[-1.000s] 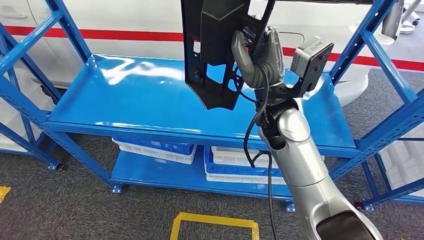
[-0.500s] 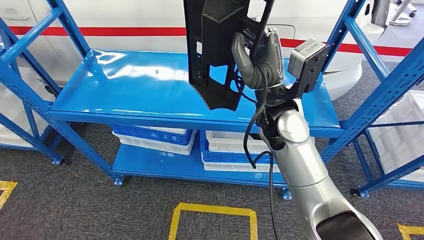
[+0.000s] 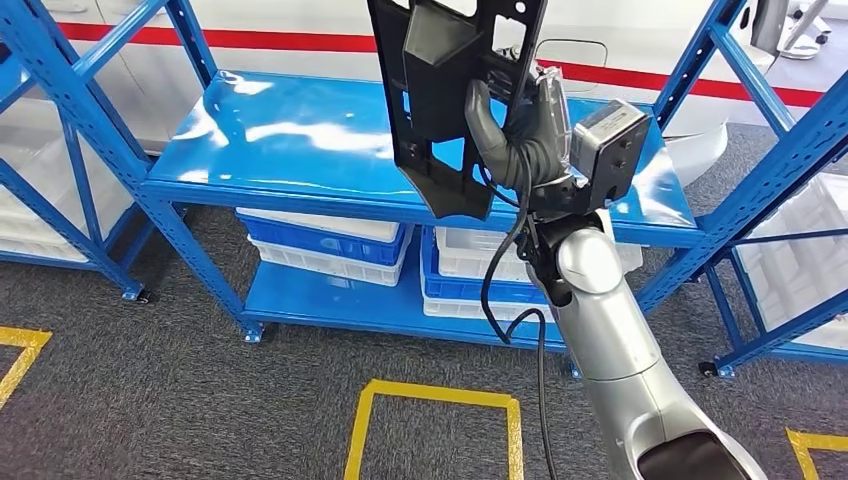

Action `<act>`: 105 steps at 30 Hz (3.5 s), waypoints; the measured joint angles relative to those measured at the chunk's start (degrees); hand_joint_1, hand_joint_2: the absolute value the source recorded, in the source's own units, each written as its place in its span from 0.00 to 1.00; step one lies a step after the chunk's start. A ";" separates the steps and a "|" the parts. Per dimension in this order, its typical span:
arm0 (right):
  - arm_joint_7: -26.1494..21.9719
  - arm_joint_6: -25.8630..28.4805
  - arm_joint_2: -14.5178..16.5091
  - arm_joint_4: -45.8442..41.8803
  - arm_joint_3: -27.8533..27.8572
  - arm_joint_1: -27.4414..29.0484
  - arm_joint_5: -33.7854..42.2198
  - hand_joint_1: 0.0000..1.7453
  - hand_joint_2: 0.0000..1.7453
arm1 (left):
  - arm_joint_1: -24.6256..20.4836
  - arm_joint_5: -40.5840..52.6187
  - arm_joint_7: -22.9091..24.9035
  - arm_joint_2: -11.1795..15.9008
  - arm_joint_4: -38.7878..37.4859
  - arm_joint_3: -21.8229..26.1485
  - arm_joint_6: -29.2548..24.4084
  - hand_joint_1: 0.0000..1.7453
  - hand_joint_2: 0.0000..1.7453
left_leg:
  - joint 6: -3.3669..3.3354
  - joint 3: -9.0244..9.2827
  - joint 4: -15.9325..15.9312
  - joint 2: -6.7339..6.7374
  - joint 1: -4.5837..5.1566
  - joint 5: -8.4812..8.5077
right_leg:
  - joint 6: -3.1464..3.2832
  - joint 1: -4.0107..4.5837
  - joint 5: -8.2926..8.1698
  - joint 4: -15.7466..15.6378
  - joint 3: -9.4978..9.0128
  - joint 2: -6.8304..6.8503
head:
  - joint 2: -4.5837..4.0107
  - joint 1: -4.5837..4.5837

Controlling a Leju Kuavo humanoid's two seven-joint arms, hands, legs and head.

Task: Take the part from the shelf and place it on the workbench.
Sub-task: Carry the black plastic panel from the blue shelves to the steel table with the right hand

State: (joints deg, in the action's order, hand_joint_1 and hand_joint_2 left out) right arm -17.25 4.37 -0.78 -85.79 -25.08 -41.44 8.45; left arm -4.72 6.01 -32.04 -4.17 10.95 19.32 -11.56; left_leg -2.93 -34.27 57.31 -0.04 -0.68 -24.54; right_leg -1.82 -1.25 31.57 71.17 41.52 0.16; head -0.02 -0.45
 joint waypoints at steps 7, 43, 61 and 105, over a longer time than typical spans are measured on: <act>-0.45 0.20 -0.03 -0.26 0.20 0.25 -0.87 1.00 1.00 | -0.13 0.39 0.13 -0.14 0.00 0.01 -0.01 0.00 1.00 | 0.58 -5.01 0.17 0.10 1.04 4.82 | 0.12 1.37 -0.75 -12.73 -14.29 -0.05 | 0.00 -0.07; -9.36 4.23 0.48 -2.65 -0.79 9.50 -4.43 1.00 1.00 | 0.61 0.74 -2.22 0.09 0.28 0.58 -1.61 0.00 1.00 | 2.14 -9.46 4.24 -0.22 0.48 3.40 | 3.61 1.37 -0.15 -15.39 -15.41 1.08 | -0.01 -0.45; -11.65 5.01 -1.10 -5.97 -3.68 20.10 -6.58 1.00 1.00 | 1.00 0.92 -3.30 0.26 0.30 1.26 -1.55 0.00 1.00 | 0.90 -2.14 1.92 -0.13 -0.92 0.02 | 0.48 0.80 4.85 0.94 -5.23 0.28 | 0.00 -0.02; -17.41 -2.19 2.18 -12.41 -3.04 31.38 -13.46 1.00 1.00 | 1.75 -0.59 -2.44 0.96 0.32 4.16 3.08 0.00 1.00 | 3.66 -6.19 8.54 -1.57 -0.73 -3.26 | 2.42 -0.06 -2.72 -13.55 -11.58 -0.43 | -0.01 -0.16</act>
State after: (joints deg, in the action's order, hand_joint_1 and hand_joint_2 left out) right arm -34.66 2.18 1.40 -98.19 -28.12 -10.06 -5.01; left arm -2.97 5.41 -34.47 -3.21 11.27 23.47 -8.49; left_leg 0.73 -40.46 65.85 -1.60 -1.41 -27.80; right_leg 0.60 -1.31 28.84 57.62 29.93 -0.28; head -0.02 -0.61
